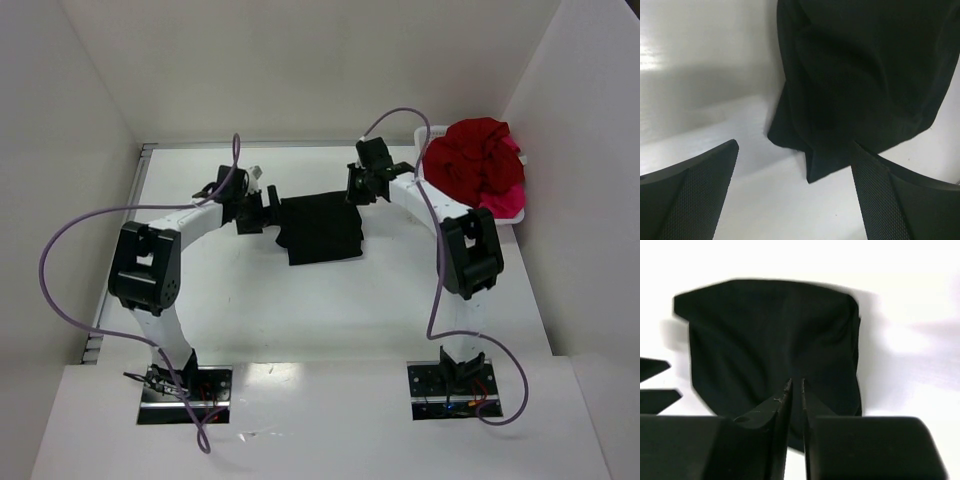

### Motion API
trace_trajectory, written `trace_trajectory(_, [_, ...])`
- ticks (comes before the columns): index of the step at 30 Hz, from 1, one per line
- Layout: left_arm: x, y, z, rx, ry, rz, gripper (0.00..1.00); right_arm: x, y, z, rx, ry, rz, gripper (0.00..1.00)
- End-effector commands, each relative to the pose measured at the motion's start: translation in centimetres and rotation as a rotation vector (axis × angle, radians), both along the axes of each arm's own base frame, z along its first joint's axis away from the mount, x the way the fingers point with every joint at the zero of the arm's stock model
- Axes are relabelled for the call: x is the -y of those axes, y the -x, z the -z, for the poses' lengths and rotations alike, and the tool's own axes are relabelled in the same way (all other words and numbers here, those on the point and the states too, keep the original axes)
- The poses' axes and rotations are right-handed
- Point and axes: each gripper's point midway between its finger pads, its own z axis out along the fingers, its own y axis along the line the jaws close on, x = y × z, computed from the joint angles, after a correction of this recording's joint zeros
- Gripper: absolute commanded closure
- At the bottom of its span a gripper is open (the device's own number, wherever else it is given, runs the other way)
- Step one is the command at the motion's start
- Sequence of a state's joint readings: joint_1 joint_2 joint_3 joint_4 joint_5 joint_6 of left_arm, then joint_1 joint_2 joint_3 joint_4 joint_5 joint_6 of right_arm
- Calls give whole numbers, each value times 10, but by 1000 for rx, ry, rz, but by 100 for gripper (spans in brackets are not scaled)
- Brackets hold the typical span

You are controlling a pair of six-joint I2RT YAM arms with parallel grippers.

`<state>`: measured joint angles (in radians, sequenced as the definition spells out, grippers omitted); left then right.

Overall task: Fold and stack the t-shirts
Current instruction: Smooth out wrinkles on the folded tshirt

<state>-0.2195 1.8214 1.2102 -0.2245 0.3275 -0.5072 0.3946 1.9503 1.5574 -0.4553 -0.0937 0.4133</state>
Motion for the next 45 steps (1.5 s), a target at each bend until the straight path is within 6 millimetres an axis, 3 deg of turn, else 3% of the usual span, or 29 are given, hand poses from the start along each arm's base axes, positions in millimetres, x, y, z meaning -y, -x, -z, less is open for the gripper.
trace_trajectory(1, [12, -16, -2, 39, 71, 41, 1, 7, -19, 13, -11, 64, 35, 85])
trace_trajectory(5, [17, -16, 13, 5, 88, 59, 1, 5, -17, 29, -41, 80, 41, 90])
trace_trajectory(12, [23, -18, 22, 15, 120, 85, 1, 27, -17, 50, -66, 193, 112, 100])
trace_trajectory(14, [20, -17, 34, -14, 123, 80, 1, 28, -14, 61, -88, 204, 110, 100])
trace_trajectory(20, [39, -14, 48, -67, 244, 126, 1, 16, -15, 97, -157, 181, 70, 100])
trace_trajectory(24, [43, -9, 55, -93, 285, 125, 1, 15, -17, 106, -168, 186, 69, 100])
trace_trajectory(27, [46, 1, 74, -159, 313, 124, 1, 13, -18, 108, -172, 179, 64, 100])
trace_trajectory(33, [54, 7, 74, -201, 391, 118, 1, 5, -23, 109, -179, 152, 56, 100])
trace_trajectory(38, [56, 5, 73, -255, 427, 36, 1, -9, -11, 113, -217, 151, 51, 100])
trace_trajectory(42, [63, 2, 59, -236, 467, -37, 2, -18, -2, 114, -231, 144, 53, 100])
trace_trajectory(45, [70, -1, 53, -230, 455, -81, 4, -13, 5, 113, -245, 148, 74, 100])
